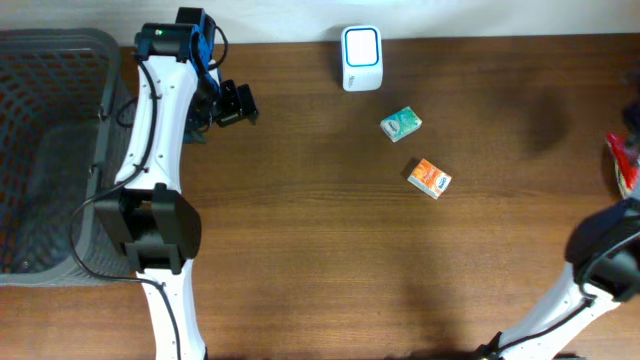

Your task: Scan the item barcode

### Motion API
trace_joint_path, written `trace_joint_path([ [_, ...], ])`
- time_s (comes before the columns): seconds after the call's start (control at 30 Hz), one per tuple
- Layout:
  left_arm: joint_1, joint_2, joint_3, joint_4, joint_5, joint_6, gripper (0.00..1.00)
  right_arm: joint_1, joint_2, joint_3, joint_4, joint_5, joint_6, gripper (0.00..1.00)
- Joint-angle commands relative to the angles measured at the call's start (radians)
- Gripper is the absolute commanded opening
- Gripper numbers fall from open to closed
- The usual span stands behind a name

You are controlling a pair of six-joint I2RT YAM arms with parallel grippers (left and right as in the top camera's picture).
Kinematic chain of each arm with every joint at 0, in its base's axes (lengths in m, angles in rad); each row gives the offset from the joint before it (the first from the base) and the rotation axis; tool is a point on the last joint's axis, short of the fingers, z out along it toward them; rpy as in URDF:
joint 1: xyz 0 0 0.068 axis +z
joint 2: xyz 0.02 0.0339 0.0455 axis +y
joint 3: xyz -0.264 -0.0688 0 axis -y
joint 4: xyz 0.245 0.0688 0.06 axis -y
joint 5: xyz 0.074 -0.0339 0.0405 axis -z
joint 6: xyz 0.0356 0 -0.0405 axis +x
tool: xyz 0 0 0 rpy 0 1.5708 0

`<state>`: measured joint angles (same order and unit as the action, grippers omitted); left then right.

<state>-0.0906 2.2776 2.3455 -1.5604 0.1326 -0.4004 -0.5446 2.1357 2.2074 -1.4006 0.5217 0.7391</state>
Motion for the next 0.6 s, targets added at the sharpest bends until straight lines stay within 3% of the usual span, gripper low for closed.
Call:
trace_joint_path([
  [0.0,-0.056,0.000,-0.006,0.007,0.055,0.035,0.99,-0.098,0.005,-0.099,0.076,-0.044,0.029,0.04],
  [0.07,-0.090,0.000,-0.006,0.024,0.055,0.035,0.99,-0.140,0.005,-0.154,0.136,-0.044,0.029,0.05],
  [0.1,-0.107,0.000,-0.006,0.037,0.054,0.035,0.99,-0.151,0.005,-0.169,0.153,-0.044,0.029,0.10],
  [0.13,-0.128,0.000,-0.006,0.052,0.054,0.035,0.99,-0.163,0.005,-0.190,0.178,-0.044,0.029,0.24],
  [0.17,-0.150,0.000,-0.006,0.067,0.054,0.035,0.99,-0.169,0.005,-0.200,0.192,-0.045,0.029,0.44],
  [0.23,-0.185,0.000,-0.006,0.087,0.042,0.035,0.99,-0.169,0.005,-0.201,0.199,-0.060,0.029,0.56],
  [0.3,-0.210,0.000,-0.006,0.095,0.031,0.035,0.99,-0.169,0.005,-0.201,0.200,-0.098,0.024,0.79],
  [0.47,-0.249,0.000,-0.006,0.115,0.033,0.035,0.98,-0.166,-0.021,-0.199,0.171,-0.261,-0.035,0.84],
  [0.57,-0.275,0.000,-0.007,0.136,0.063,0.036,0.89,-0.135,-0.064,-0.199,0.208,-0.456,-0.125,0.89],
])
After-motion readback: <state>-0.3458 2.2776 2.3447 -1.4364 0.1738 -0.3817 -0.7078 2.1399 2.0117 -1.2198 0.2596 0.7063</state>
